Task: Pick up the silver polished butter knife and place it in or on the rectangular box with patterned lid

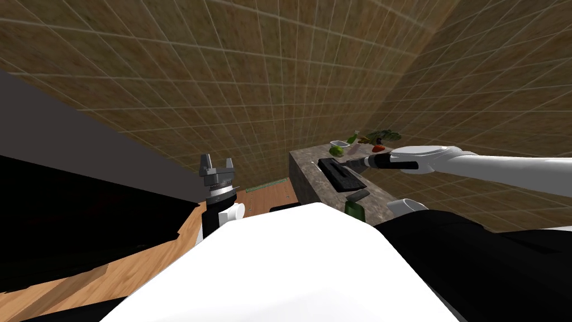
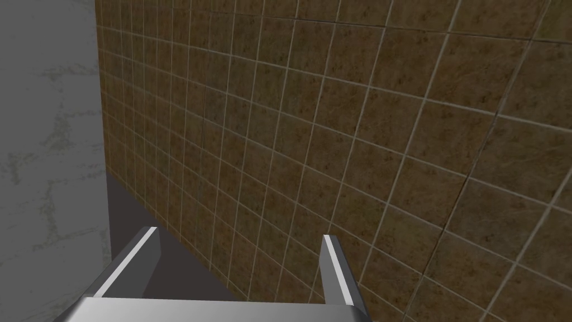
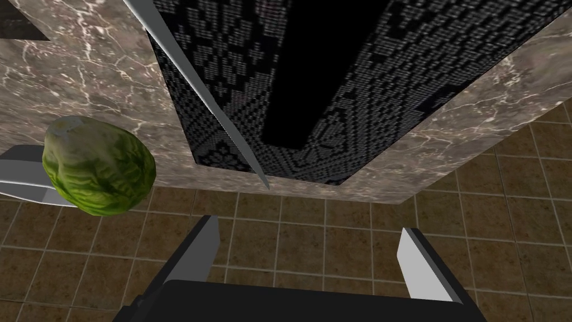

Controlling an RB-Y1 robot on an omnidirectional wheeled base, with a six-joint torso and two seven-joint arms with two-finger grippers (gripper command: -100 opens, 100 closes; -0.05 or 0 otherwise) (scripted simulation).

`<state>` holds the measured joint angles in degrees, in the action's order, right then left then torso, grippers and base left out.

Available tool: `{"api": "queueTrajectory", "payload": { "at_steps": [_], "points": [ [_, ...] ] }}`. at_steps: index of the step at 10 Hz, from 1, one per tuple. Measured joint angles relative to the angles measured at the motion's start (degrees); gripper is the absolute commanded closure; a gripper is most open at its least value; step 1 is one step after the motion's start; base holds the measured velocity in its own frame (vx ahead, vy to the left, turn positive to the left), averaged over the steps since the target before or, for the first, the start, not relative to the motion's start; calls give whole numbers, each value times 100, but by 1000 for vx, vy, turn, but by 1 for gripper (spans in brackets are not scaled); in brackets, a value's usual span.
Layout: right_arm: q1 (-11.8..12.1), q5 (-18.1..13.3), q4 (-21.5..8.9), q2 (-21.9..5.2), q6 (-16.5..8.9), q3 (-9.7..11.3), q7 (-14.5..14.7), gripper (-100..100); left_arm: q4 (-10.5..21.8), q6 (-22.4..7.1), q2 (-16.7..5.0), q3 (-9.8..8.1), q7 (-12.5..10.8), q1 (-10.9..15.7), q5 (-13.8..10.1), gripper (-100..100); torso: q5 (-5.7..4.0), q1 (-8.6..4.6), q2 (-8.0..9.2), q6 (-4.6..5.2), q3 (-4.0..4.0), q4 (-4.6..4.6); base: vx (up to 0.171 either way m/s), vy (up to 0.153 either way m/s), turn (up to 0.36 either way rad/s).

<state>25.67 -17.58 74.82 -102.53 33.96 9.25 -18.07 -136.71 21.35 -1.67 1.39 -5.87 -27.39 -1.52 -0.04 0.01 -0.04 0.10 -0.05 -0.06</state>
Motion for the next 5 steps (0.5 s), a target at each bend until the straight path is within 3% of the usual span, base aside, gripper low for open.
{"api": "queueTrajectory", "payload": {
  "at_steps": [2, 3, 4, 5],
  "points": [
    [-155, -22, 107, -279, 28, 18, -230, -100, 0, 0, 0, 0, 0, 0, 0, 0, 2, 7, -6, 1, -3, -1, 14, 18, -61],
    [-391, -190, 54, -311, 134, 109, -407, -100, 0, 0, 0, 0, 0, 0, 0, 0, 0, 4, -3, 1, -2, -1, 3, 4, -16],
    [-255, -68, 65, -399, 171, 22, -400, -100, 0, 0, 0, 0, 0, 0, 0, 0, -1, 0, -1, 0, -1, -1, 0, 0, 0],
    [-234, -44, 69, -409, 173, 7, -379, 0, 0, 0, 0, 0, 0, 0, 0, 0, -2, -2, 0, 1, -1, -1, 0, 0, 0]
  ]
}}
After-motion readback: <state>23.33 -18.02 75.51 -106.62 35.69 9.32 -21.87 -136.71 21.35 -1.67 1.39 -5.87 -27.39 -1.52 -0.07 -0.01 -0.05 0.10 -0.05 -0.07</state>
